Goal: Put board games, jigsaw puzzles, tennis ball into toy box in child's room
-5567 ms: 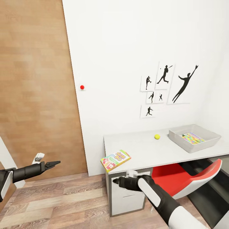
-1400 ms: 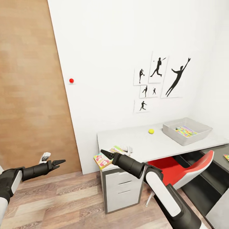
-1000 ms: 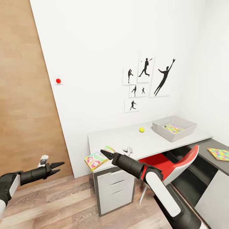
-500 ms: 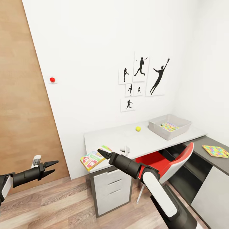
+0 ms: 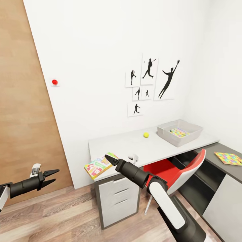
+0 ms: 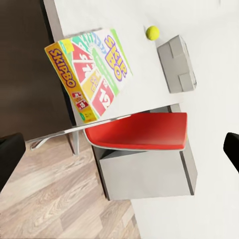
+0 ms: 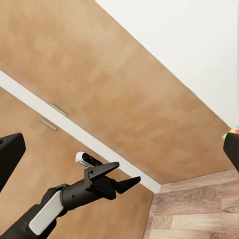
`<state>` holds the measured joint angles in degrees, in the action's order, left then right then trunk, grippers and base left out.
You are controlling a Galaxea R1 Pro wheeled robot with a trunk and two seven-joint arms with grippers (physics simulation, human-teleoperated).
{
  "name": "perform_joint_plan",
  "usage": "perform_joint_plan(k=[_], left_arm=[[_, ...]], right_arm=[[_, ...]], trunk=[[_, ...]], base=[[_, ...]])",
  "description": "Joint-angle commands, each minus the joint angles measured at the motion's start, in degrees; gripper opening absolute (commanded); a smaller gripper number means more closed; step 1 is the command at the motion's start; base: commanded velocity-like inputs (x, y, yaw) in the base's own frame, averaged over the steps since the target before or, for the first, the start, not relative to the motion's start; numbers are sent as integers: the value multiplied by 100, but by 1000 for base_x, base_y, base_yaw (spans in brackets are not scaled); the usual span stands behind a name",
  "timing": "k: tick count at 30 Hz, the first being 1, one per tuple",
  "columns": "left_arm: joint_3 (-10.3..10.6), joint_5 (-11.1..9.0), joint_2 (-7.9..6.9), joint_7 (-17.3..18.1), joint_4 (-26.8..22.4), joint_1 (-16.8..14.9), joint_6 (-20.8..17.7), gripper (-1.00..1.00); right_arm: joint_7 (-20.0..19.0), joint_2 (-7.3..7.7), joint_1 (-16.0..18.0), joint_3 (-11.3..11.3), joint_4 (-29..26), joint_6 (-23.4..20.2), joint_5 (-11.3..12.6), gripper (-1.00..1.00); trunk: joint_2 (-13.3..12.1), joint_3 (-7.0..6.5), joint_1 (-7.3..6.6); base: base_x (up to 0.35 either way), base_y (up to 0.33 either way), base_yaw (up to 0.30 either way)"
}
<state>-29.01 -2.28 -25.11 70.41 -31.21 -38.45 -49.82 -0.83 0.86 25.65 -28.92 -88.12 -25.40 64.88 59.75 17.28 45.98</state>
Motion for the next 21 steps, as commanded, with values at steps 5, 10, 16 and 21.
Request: perform_joint_plan(k=[5,10,16,21], left_arm=[[-16,-9,-64,3,1,-5,-59,100],[-22,-16,-72,0,1,-5,-61,100],[-24,-18,-79,8,1,-5,-58,100],[-36,-21,-80,21,1,-5,-60,100]], right_arm=[[-7,2,2,-3,0,14,11,100],[-7,9,1,0,-3,17,10,100],[-5,30,1,2,-4,19,9,100],[2,7,1,-1,0,30,15,100]], trunk=[[207,97,111],[408,187,221],[648,295,353],[849,385,462]], base=[[0,0,0],[0,0,0],[0,0,0],[0,0,0]])
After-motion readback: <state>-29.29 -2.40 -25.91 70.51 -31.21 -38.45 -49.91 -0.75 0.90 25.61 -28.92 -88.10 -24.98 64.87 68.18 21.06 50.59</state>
